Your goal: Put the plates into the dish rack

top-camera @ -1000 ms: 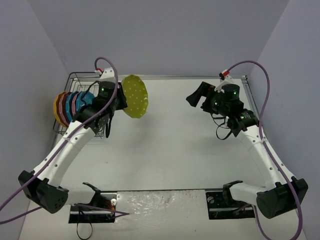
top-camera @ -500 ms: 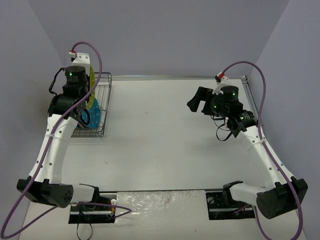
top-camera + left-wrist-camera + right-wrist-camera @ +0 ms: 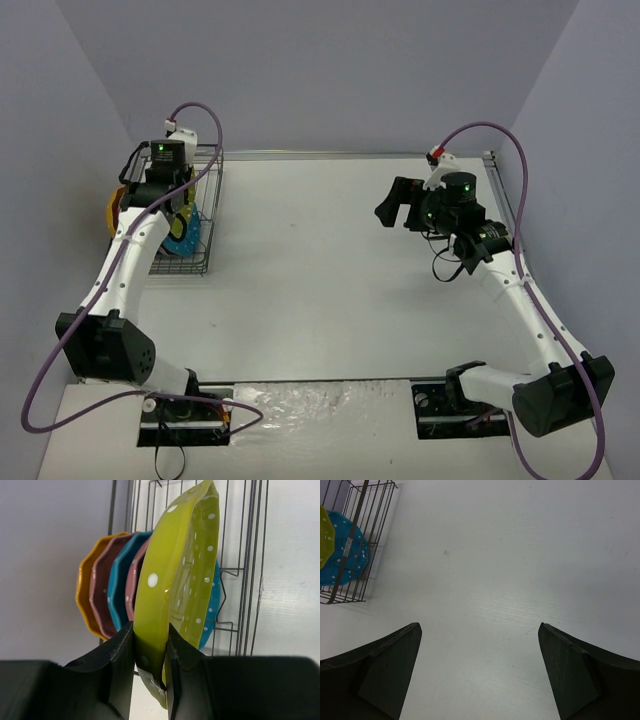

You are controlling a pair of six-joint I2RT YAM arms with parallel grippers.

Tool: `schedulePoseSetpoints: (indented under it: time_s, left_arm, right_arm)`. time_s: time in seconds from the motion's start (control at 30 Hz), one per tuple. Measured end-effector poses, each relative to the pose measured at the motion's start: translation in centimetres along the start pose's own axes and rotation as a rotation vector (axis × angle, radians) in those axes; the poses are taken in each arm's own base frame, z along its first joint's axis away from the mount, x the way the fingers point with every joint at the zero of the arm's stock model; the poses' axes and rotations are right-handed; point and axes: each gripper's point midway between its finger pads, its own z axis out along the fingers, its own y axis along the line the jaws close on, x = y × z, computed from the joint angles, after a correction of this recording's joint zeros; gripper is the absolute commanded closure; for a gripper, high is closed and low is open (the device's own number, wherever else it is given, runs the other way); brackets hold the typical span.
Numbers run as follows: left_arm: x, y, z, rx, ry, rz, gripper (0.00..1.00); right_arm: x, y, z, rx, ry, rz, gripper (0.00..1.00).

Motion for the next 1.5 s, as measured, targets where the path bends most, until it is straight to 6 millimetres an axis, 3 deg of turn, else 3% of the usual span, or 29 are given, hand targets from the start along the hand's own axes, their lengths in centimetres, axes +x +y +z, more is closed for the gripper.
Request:
schedulePoseSetpoints:
  time_s: [0.17,0.53,0.7,0.77,0.87,1.07,1.37,1.5]
  left_arm:
    - [1.7,-1.5,1.9,0.025,0.053,0.029,1.00]
    - [2.6,-2.6,3.9,0.042,0.061,0.004,1.00]
    - [4.8,-3.7,4.7,0.055,0.099,-0.014,1.00]
    - [5.7,-4.3,5.2,0.060,0.110,-0.027,0.90]
    - [6.3,-4.5,5.5,0.058,0.115,-0.049,0.84]
    - [5.8,-4.2,5.4,0.051,0.097,-0.059,0.46]
    - [2.7,-2.0,2.1,0.027,-0.031,-0.108,0.20]
    - [1.2,-0.9,-0.1,0.031,-0.077,-0.139,0.10]
  right_arm:
    - [0.5,-0.3,0.2,0.005,0.013,-0.014,0.00]
    - [1.1,-0.8,0.3,0.014,0.025,-0.025,0.00]
    - [1.3,-0.9,0.4,0.017,0.031,-0.024,0.00]
    - [1.4,-1.0,0.4,0.017,0.031,-0.026,0.00]
    - [1.5,-1.0,0.4,0.019,0.034,-0.027,0.00]
    - [1.6,-1.1,0.2,0.020,0.034,-0.030,0.00]
    - [0.6,-2.2,-1.6,0.096,-0.015,-0.073,0.00]
    - [-1.2,-2.5,-3.5,0.143,-0.075,-0.107,0.00]
